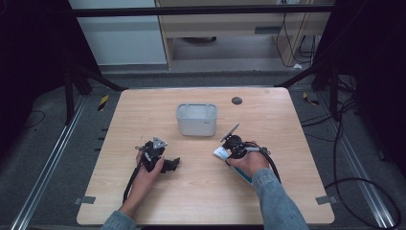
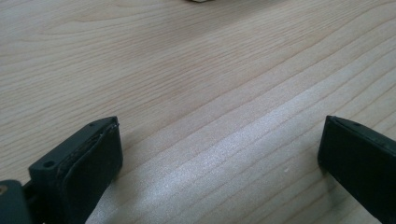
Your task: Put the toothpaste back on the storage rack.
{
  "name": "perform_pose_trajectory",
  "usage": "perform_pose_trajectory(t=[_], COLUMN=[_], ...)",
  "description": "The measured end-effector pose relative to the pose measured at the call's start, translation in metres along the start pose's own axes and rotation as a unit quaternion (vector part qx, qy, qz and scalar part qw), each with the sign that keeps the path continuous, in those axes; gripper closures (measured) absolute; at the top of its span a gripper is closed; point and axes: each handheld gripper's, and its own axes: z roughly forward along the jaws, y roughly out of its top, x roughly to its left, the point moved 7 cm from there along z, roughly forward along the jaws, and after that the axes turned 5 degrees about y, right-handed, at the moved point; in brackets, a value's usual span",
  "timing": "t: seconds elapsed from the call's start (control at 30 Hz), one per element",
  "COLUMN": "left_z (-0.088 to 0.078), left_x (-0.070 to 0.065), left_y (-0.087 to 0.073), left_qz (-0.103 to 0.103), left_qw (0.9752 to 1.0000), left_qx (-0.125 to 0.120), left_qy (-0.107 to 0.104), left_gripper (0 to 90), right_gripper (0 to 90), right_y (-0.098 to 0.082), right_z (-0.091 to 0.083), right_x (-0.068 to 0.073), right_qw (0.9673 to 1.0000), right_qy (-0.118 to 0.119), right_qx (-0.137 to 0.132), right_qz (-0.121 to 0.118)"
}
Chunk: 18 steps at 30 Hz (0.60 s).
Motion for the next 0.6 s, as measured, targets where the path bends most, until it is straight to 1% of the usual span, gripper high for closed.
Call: perform_pose_trajectory(t=[0.13,0.17,0.2,0.27,0.3,0.33,0.37,0.43,0.47,0.5,0.53,0.57,0.6], left_z=[0.000,0.000,0.000,0.000,0.001,0.001,0.001,0.001,0.001,0.001,0.001,0.001,0.001], left_x=[0.000,0.000,0.000,0.000,0.000,0.000,0.000,0.000,0.000,0.000,0.000,0.000,0.000], left_y=[0.000,0.000,0.000,0.000,0.001,0.001,0.001,0.001,0.001,0.001,0.001,0.001,0.001], left_qz=[-0.001,0.000,0.000,0.000,0.000,0.000,0.000,0.000,0.000,0.000,0.000,0.000,0.000], left_qw=[1.0000,1.0000,1.0000,1.0000,1.0000,1.0000,1.0000,1.0000,1.0000,1.0000,1.0000,1.0000,1.0000], left_qx=[-0.001,-0.001,-0.001,-0.001,-0.001,-0.001,-0.001,-0.001,-0.001,-0.001,-0.001,-0.001,-0.001], left_qy=[0.000,-0.001,-0.001,0.000,0.000,0.000,0.000,0.000,0.000,0.000,0.000,0.000,0.000], left_gripper=[0.0,0.0,0.0,0.0,0.0,0.0,0.0,0.0,0.0,0.0,0.0,0.0,0.0], right_gripper=[74.6,78.4,79.3,79.4,79.9,79.9,80.0,80.1,80.1,80.1,80.2,80.2,80.3], right_y=[0.000,0.000,0.000,-0.001,-0.004,-0.004,-0.004,-0.005,-0.005,-0.005,-0.005,-0.005,-0.004], right_z=[-0.002,-0.005,-0.007,-0.007,-0.009,-0.009,-0.013,-0.018,-0.018,-0.021,-0.029,-0.029,-0.039], right_x=[-0.001,-0.001,-0.002,-0.003,-0.005,-0.005,-0.006,-0.007,-0.007,-0.007,-0.010,-0.010,-0.012], right_qw=[1.0000,0.9999,0.9997,0.9997,0.9997,0.9997,0.9993,0.9989,0.9989,0.9986,0.9984,0.9984,0.9977], right_qy=[0.002,0.000,0.003,0.004,-0.004,-0.004,-0.005,0.001,0.001,0.000,-0.011,-0.011,-0.015], right_qx=[-0.005,-0.014,-0.021,-0.023,-0.024,-0.024,-0.035,-0.043,-0.043,-0.050,-0.054,-0.054,-0.065], right_qz=[0.003,0.008,0.009,0.010,0.010,0.010,0.014,0.017,0.017,0.020,0.015,0.015,0.017])
